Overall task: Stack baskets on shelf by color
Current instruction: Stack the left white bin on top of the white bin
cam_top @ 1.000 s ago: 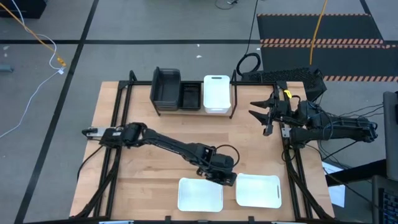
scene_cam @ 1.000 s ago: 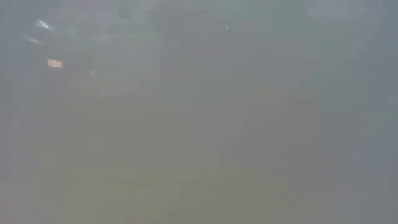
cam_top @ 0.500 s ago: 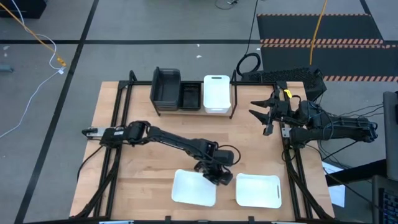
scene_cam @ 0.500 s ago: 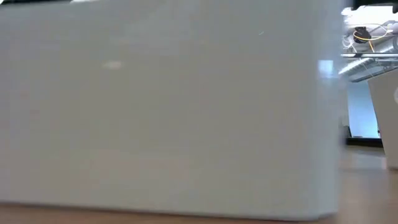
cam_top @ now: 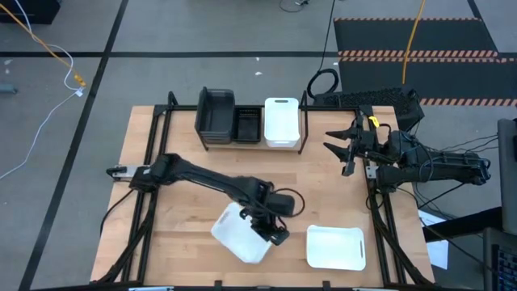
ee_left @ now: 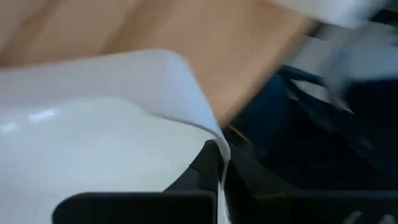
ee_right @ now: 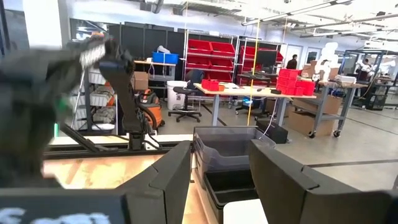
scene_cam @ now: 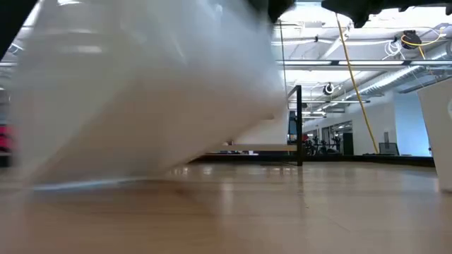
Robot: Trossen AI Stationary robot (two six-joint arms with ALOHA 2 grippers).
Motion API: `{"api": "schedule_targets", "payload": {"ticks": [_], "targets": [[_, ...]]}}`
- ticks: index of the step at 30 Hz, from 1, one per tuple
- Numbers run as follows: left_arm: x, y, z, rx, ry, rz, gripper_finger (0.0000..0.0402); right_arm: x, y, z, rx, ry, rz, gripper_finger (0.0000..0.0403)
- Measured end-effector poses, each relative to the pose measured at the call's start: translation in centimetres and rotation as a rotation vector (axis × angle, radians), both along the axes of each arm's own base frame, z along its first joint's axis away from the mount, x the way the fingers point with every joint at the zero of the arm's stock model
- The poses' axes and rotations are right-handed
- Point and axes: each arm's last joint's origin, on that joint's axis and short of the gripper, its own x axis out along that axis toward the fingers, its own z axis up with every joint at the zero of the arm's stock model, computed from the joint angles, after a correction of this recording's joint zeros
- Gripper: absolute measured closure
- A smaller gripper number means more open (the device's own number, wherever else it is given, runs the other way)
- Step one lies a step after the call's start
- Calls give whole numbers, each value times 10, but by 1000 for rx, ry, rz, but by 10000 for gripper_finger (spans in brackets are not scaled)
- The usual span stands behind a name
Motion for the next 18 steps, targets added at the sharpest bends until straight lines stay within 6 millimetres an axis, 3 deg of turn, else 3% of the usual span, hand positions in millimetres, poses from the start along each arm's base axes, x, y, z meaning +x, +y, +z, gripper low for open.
{"api": "schedule_targets", "payload": {"ticks": [6, 9, 13, 18], "targets": [[-34, -5, 75, 11, -254, -150, 398, 0, 0, 0, -1, -2, 0, 244], [-60, 0, 109, 139, -338, -154, 399, 0, 0, 0, -1, -5, 0, 244], [-81, 11, 137, 335, -471, -171, 399, 0, 0, 0, -2, -5, -1, 244], [-97, 21, 177, 671, -835, -394, 396, 0, 0, 0, -9, -3, -3, 244]]}}
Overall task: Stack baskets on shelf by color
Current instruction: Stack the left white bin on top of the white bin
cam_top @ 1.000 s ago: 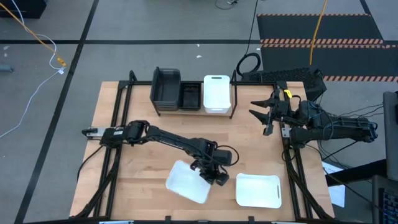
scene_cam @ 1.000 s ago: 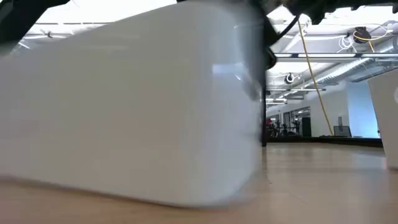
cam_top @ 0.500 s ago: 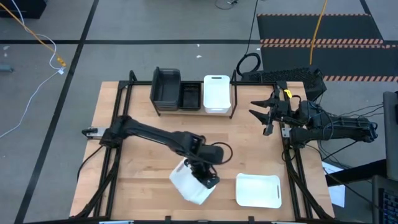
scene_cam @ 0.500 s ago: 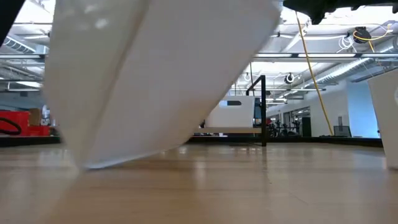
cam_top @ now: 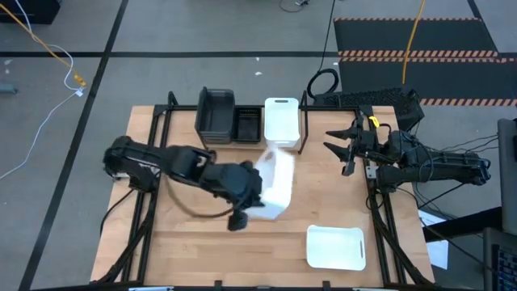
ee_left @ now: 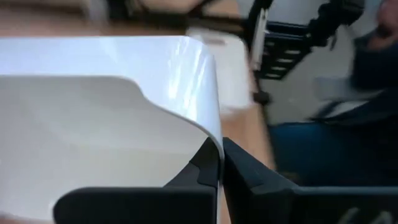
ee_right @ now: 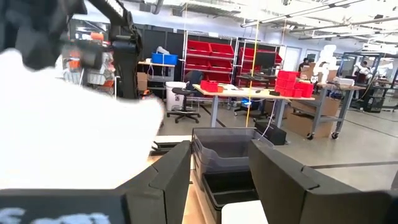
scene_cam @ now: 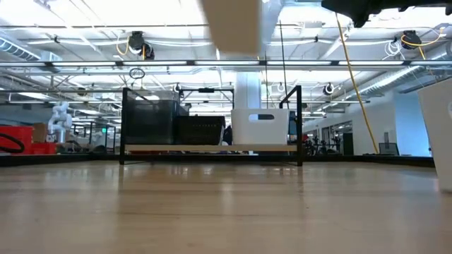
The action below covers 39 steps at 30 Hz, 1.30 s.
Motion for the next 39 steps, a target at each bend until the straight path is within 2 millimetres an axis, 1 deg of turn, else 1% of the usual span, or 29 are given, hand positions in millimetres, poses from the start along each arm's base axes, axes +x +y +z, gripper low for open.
{"api": "schedule_targets", "payload": {"ticks": [3, 5, 7, 10, 13, 17, 19, 21, 23, 26, 29, 33, 36, 39], "targets": [[-1, 9, 12, 220, -135, -64, 393, 0, 0, 0, 0, 0, 0, 244], [-1, 22, 16, 343, -166, -41, 395, 0, 0, 0, -4, 2, 0, 244], [-2, 38, 21, 458, -171, 6, 398, 0, 0, 0, -14, 6, -2, 244], [-1, 72, 21, 556, -131, 70, 397, 1, 0, -1, -17, 11, -3, 244], [12, 112, 9, 599, -60, 121, 395, 2, 0, -1, -17, 13, -3, 244], [32, 164, -18, 569, 28, 115, 398, 2, 0, 0, -25, 8, -6, 244], [40, 186, -32, 548, 65, 114, 394, 2, 0, -1, -33, 13, -7, 244], [47, 200, -46, 530, 98, 110, 393, 3, 0, -1, -42, 21, -8, 244], [51, 207, -54, 516, 115, 86, 397, 4, -1, -2, -45, 28, -9, 244], [58, 213, -63, 528, 109, 36, 397, 6, -2, -3, -56, 39, -20, 244], [65, 217, -71, 529, 103, 7, 389, 7, -4, -3, -55, 40, -77, 244], [70, 225, -85, 515, 140, 5, 396, 9, -7, -4, -51, 48, -115, 244], [69, 230, -88, 509, 160, 21, 395, 11, -8, -5, -48, 53, -121, 244], [70, 234, -89, 512, 159, 42, 382, 12, -9, -6, -38, 57, -127, 244]]}}
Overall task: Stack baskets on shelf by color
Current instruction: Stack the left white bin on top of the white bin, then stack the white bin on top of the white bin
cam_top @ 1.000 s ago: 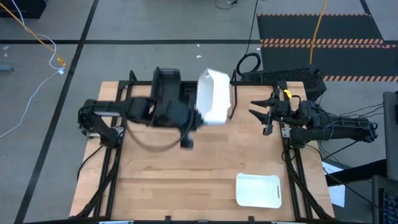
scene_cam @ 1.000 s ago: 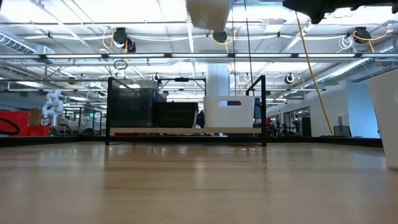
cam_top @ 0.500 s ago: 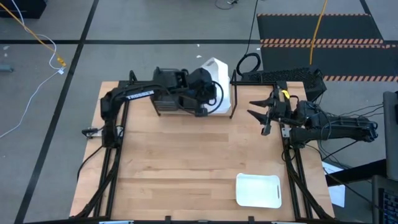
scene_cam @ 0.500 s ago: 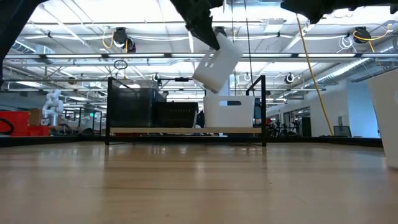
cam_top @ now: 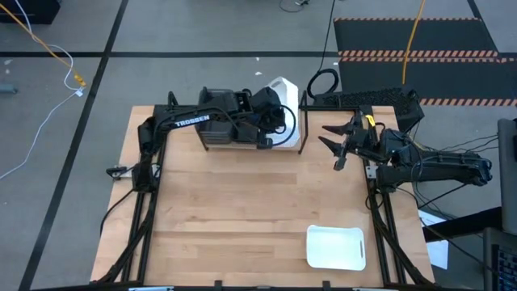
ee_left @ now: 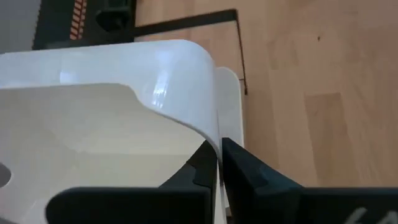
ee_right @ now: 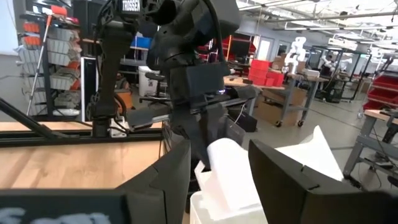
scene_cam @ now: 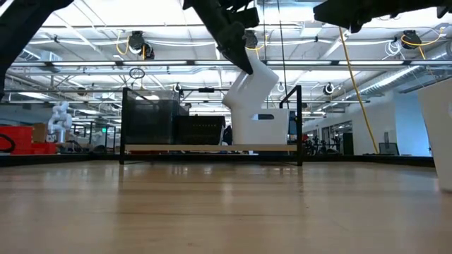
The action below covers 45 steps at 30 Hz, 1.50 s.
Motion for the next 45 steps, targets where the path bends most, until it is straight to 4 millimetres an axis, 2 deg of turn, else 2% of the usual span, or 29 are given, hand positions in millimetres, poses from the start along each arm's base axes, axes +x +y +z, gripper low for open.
{"api": "schedule_targets", "payload": {"ticks": [12, 15, 26, 31, 36, 38, 41, 45], "targets": [[2, 4, 2, 21, -30, 62, 365, 2, -1, 0, 1, -2, -3, 244], [2, 5, 2, 31, -36, 73, 339, 3, -1, 0, 1, -1, -3, 244], [5, -5, 2, 127, -2, 88, 195, 3, -1, -1, 4, 0, -3, 244], [1, -11, -2, 131, 68, 49, 173, 3, -1, -1, 5, 8, -3, 244], [9, -14, -2, 16, -26, 78, 172, 3, -1, -1, 5, 5, -3, 244], [19, -24, -2, -94, -109, 34, 172, 3, -1, 0, 4, 0, -2, 244], [36, -54, -13, -214, -140, -163, 172, 2, -1, 0, 3, -6, -2, 244], [57, -113, -42, -117, -96, -497, 172, -2, 0, 1, -5, -8, -2, 244]]}}
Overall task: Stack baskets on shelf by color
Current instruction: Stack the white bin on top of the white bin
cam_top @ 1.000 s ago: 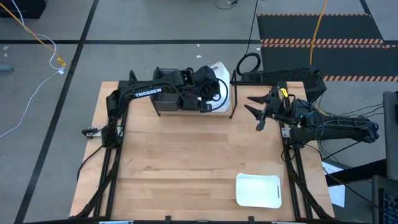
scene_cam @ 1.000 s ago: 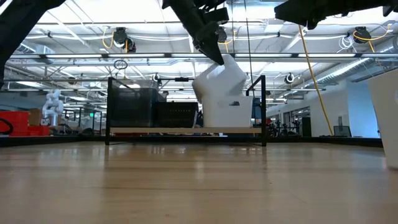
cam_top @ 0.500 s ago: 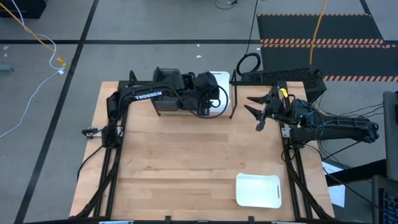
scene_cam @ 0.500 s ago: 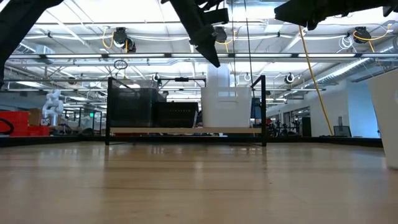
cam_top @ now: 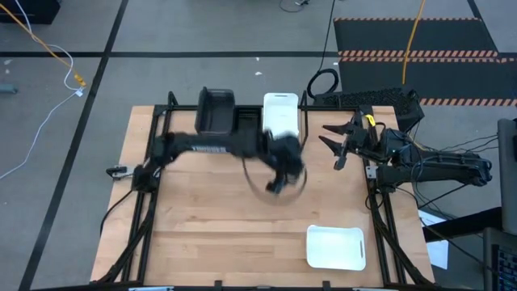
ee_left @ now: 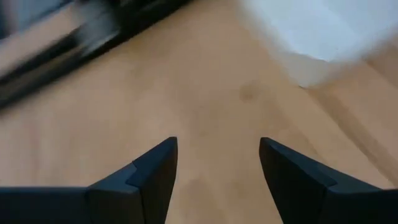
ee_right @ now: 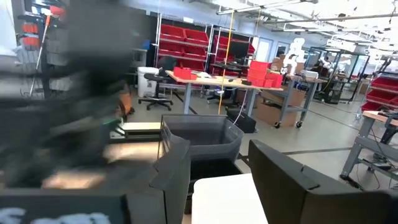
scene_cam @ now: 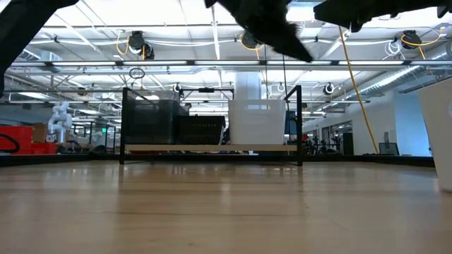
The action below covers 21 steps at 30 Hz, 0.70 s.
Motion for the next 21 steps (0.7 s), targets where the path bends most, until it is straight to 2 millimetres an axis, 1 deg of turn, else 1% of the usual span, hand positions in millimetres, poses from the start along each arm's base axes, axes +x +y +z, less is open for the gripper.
{"api": "schedule_targets", "payload": {"ticks": [2, 5, 7, 9, 12, 14, 21], "targets": [[9, -32, -14, 87, -35, -159, 172, -2, 0, 0, -10, 5, -1, 244], [21, -74, -35, 171, -105, -323, 172, -4, 0, -1, -13, 18, -27, 244], [26, -93, -47, 222, -143, -410, 172, -5, -1, -2, -5, 29, -60, 244], [29, -108, -59, 284, -174, -494, 177, -6, -2, -4, 17, 43, -81, 244], [29, -123, -68, 354, -202, -597, 194, -5, -2, -6, 52, 45, -79, 244], [32, -128, -72, 385, -234, -634, 211, -5, -2, -8, 86, 50, -78, 244], [36, -134, -84, 445, -280, -711, 274, -3, -2, -14, 169, 84, -80, 244]]}}
